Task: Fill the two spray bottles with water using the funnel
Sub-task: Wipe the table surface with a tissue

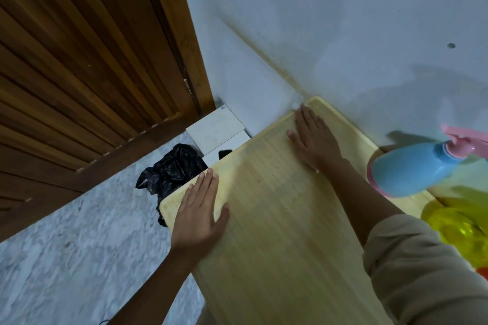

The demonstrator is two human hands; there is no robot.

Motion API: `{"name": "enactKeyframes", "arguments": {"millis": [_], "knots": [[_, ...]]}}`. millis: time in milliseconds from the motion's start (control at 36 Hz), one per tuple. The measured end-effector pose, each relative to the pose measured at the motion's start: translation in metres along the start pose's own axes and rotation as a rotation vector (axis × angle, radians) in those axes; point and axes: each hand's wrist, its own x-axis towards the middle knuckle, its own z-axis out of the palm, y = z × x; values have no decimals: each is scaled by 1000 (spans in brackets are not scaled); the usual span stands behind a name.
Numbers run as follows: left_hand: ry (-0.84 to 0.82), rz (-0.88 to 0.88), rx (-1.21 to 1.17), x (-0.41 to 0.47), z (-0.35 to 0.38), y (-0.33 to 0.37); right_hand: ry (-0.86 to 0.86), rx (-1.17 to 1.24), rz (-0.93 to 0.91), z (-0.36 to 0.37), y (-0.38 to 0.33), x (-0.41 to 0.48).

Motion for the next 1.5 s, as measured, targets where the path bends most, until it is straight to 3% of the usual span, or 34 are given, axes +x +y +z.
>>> {"name": "enactKeyframes", "arguments": {"millis": [472, 1222, 1500], "knots": [[14, 22, -28, -4, -2, 0, -76, -6, -246, 13, -25, -76], [34, -42, -2, -34, 1, 0, -4, 40, -91, 48, -99, -142], [19, -22, -23, -44, 0, -4, 5, 29, -125, 55, -112, -153]]}}
